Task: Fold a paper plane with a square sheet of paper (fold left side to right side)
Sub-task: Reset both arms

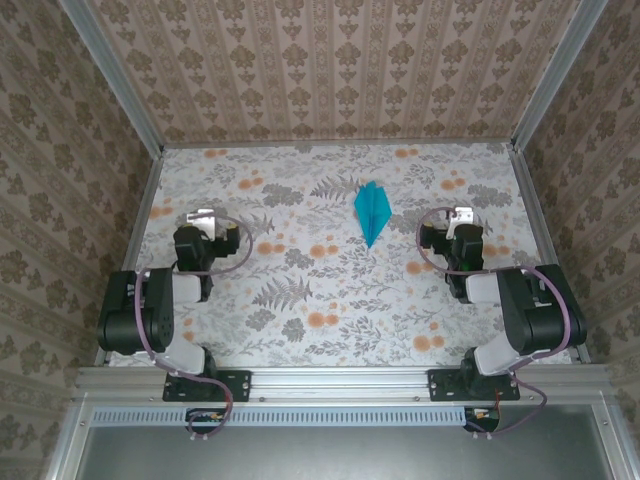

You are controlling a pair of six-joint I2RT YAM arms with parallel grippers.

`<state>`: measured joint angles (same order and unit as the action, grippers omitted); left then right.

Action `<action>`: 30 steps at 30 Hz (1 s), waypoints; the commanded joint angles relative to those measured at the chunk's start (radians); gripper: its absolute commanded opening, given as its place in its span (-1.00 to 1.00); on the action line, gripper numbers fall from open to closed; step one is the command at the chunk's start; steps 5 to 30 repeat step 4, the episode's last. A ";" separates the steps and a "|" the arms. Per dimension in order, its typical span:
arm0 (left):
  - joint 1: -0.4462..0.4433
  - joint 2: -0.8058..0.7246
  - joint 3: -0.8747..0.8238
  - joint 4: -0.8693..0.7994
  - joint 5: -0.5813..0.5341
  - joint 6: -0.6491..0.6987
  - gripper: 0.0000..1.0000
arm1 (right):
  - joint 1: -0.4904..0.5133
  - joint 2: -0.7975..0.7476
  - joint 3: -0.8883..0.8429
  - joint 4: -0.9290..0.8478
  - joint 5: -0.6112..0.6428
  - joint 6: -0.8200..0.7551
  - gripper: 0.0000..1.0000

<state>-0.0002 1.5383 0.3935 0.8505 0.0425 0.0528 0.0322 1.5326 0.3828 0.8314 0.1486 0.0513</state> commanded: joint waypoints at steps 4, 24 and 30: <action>-0.003 -0.002 0.015 -0.004 -0.013 -0.001 1.00 | -0.002 -0.004 0.019 0.034 -0.015 -0.010 1.00; -0.003 -0.002 0.015 -0.004 -0.013 -0.001 1.00 | -0.002 -0.004 0.019 0.034 -0.015 -0.010 1.00; -0.003 -0.002 0.015 -0.004 -0.013 -0.001 1.00 | -0.002 -0.004 0.019 0.034 -0.015 -0.010 1.00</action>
